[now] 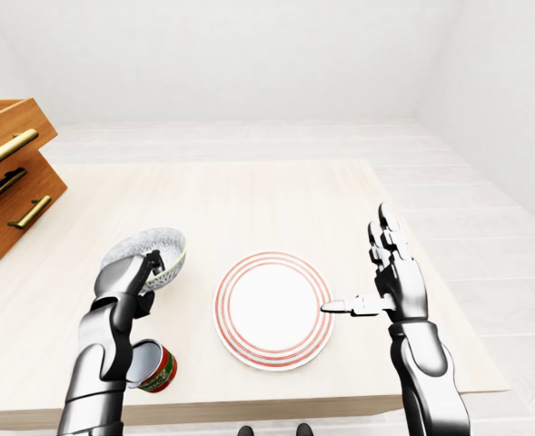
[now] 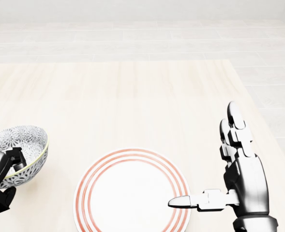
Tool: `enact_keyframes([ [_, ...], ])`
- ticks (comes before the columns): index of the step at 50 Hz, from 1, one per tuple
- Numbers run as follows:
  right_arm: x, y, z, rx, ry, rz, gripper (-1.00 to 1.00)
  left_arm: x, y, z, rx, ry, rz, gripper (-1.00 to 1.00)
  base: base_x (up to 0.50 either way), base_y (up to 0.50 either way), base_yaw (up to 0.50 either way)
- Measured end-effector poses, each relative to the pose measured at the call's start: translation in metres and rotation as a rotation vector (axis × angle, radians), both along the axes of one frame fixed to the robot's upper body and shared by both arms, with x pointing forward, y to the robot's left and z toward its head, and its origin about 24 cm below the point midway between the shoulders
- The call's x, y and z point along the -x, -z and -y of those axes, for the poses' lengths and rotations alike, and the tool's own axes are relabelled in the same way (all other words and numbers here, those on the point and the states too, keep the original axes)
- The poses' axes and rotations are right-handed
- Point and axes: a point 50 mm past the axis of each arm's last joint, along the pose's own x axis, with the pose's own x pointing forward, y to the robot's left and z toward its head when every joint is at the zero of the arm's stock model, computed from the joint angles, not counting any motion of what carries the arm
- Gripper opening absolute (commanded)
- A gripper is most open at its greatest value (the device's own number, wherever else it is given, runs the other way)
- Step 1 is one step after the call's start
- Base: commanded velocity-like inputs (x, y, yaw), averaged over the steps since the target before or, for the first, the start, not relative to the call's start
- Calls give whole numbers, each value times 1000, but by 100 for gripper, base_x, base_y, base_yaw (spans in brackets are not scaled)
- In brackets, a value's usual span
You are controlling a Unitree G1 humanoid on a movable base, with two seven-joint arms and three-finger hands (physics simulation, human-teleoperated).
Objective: Put the bowl on the plate.
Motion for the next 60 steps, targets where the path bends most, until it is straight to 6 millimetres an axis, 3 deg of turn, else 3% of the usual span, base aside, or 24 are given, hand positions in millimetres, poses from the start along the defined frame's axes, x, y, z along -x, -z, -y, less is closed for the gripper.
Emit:
enact_keyframes([
  [39, 4, -4, 1, 7, 4, 15, 100, 12, -75, 55, -41, 178, 178, -100, 0, 0, 0],
  [60, 7, -3, 2, 0, 12, 9, 100, 23, -88, 96, -29, 291, 214, -100, 0, 0, 0],
])
